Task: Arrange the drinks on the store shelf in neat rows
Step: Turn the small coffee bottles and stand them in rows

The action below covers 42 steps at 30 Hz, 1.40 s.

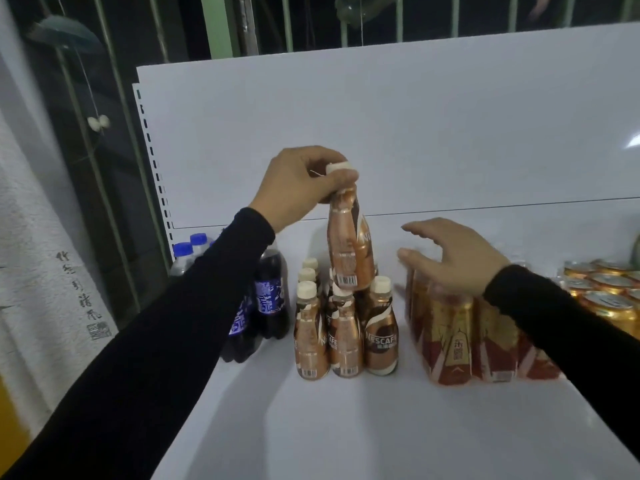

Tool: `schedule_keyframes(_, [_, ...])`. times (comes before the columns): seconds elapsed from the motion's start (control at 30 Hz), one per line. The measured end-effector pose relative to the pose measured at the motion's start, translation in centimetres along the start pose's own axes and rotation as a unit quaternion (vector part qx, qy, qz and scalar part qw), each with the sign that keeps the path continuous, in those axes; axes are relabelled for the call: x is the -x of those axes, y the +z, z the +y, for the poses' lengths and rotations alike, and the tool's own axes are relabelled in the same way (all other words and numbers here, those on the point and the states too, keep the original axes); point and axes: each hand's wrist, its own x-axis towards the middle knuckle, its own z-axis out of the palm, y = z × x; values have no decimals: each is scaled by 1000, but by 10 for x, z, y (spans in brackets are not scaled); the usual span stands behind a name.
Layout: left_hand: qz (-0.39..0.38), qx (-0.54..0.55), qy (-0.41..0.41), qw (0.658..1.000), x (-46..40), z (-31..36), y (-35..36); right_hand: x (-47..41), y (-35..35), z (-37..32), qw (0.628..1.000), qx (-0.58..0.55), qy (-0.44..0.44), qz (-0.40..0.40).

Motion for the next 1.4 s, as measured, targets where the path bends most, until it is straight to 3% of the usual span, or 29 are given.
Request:
schedule_keyframes(0.1, [1,-42,-6,999,-22,-7,12,-20,-1,18,995,63,34,-77])
schedule_keyframes(0.3, [-13,-77,-39,996,-44,-36,44,-39,18,32,977,78,88,-178])
schedule_keyframes(0.57, [-125,-145,-82,978,-33,-75,77,-56,27,44,954,88,112,-262])
schedule_keyframes(0.83, [-259,-247,-107,928,-14,-99,90,-57,34,51,947,98,111,-285])
schedule_keyframes(1.03, [-286,-306,-100,903,-10,-112,99,-56,33,47,948,104,110,-279])
schedule_keyframes(1.4, [-292,-278,-110,909,-9,-109,90,-54,31,42,950,110,107,-273])
